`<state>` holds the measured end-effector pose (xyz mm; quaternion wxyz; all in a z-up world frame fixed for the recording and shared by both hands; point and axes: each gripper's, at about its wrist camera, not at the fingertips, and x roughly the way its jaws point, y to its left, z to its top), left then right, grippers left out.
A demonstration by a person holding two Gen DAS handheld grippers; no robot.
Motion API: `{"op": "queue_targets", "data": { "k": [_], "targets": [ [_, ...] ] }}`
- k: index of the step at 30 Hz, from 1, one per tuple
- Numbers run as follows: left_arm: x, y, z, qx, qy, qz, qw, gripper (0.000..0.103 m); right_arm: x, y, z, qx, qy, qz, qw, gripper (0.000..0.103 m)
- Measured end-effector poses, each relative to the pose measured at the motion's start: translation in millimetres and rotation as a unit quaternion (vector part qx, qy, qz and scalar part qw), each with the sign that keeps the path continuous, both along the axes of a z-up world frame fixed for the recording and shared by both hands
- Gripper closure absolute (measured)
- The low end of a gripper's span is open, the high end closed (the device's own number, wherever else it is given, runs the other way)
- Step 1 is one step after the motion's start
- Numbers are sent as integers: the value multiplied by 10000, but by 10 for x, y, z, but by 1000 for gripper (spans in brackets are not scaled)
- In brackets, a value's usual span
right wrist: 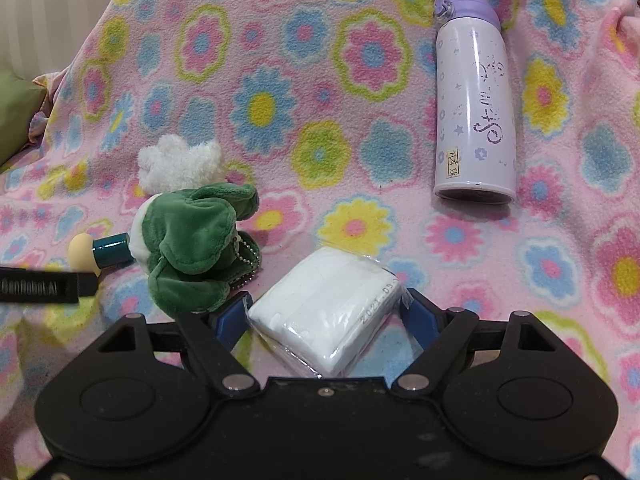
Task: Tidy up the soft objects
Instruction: 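Grasp the cream ball-head stick with the left gripper while the right holds the pad pack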
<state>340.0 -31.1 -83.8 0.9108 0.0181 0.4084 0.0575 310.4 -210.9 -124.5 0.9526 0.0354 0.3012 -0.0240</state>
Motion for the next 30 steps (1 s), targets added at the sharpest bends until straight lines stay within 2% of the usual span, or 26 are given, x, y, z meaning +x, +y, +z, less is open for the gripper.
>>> {"op": "queue_targets", "data": {
  "k": [3, 8, 12, 18, 24, 30],
  "targets": [
    [51, 163, 36, -194, -65, 144, 9997, 10, -2, 1, -2, 21, -1, 10, 10000, 20],
    [25, 260, 77, -226, -187, 505, 9983, 12, -3, 7, 0, 29, 0, 13, 10000, 20],
    [-5, 312, 29, -609, 21, 616, 9962, 12, 0, 3, 1, 29, 1, 16, 10000, 20],
    [-37, 297, -56, -595, 196, 638, 9960, 13, 2, 3, 2, 31, 1, 18, 10000, 20],
    [-195, 207, 24, -425, -102, 265, 9987, 12, 3, 2, 3, 37, 8, 30, 10000, 19],
    [-161, 5, 5, -442, -56, -110, 9989, 11, 4, 0, 1, 35, 9, 33, 10000, 19]
  ]
}}
